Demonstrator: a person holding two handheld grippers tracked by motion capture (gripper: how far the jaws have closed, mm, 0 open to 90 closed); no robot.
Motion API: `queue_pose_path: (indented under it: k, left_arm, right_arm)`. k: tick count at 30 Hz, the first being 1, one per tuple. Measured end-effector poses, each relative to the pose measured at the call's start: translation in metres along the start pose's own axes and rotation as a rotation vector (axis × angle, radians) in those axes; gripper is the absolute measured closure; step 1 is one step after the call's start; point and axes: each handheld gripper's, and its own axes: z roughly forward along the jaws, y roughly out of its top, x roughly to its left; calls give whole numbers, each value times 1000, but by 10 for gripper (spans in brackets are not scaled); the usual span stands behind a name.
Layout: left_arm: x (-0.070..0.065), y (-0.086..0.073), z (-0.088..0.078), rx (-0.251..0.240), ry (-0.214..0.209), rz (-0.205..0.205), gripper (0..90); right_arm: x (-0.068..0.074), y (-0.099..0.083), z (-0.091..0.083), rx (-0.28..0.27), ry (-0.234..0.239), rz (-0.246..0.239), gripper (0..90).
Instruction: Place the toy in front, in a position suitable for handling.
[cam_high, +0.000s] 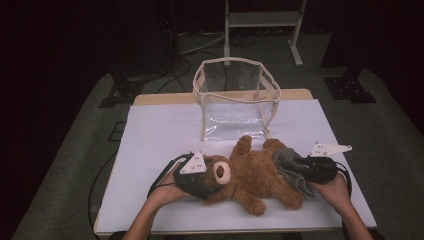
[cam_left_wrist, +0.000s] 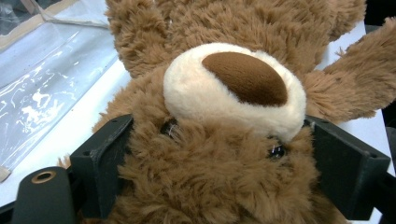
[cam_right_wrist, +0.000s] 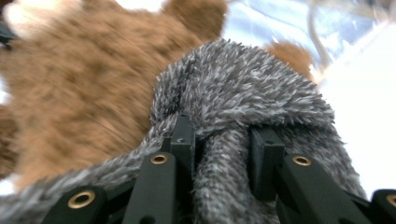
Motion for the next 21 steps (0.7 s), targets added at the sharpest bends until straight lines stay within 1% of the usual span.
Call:
queue_pose_path:
  k: [1,3,4,5,6,7,8,9,10,11,12,13,14,15,16,17,18,19,20,21]
  left_arm:
    - [0,0,0,1,-1,0,141]
    - [1,-1,0,-1,-2,-2,141]
    - [1,-1,0,-7,-5,-4,141]
    - [1,-1,0,-7,-5,-4,141]
    - [1,-2,0,-12,-4,-7,141]
    - [1,-2,0,-12,-4,-7,141]
    - [0,-3,0,-15,-3,-5,141]
    - [0,-3,0,-15,-3,-5,141]
    - [-1,-3,-1,-14,2,-1,141]
    - [-1,-3,-1,-14,2,-1,141]
    - [-1,-5,0,-22,4,-7,141]
    - [-1,-5,0,-22,4,-7,141]
    - [-1,-5,0,-27,6,-14,141]
    - [-1,-5,0,-27,6,-14,141]
    - [-1,-5,0,-29,8,-17,141]
    - [-1,-5,0,-29,8,-17,141]
    - [-1,-5,0,-28,6,-16,140]
    - [-1,-5,0,-28,6,-16,140]
    - [-1,-4,1,-28,7,-13,140]
    - [-1,-4,1,-27,9,-11,135]
  right_arm:
    - [-1,0,-2,-7,4,11,670]
    - [1,2,-4,-15,3,9,670]
    - [5,10,-8,-44,10,-13,670]
    - [5,10,-8,-44,10,-13,670]
    - [9,22,-5,-46,17,-43,668]
    - [9,22,-5,-46,17,-43,668]
    - [12,32,1,-41,22,-69,667]
    - [12,32,1,-41,22,-69,667]
    - [11,41,8,-35,16,-86,667]
    - [11,41,8,-35,16,-86,667]
    - [6,43,15,-23,17,-80,667]
    - [6,43,15,-23,17,-80,667]
    - [-5,40,20,4,1,-59,668]
    - [-5,40,20,4,1,-59,668]
    - [-16,37,22,26,-9,-13,667]
    - [-16,37,22,26,-9,-13,667]
    - [-22,39,21,35,-10,24,668]
    - [-22,39,21,35,-10,24,668]
    - [-17,49,20,18,11,15,669]
    - [-12,57,21,13,29,-2,669]
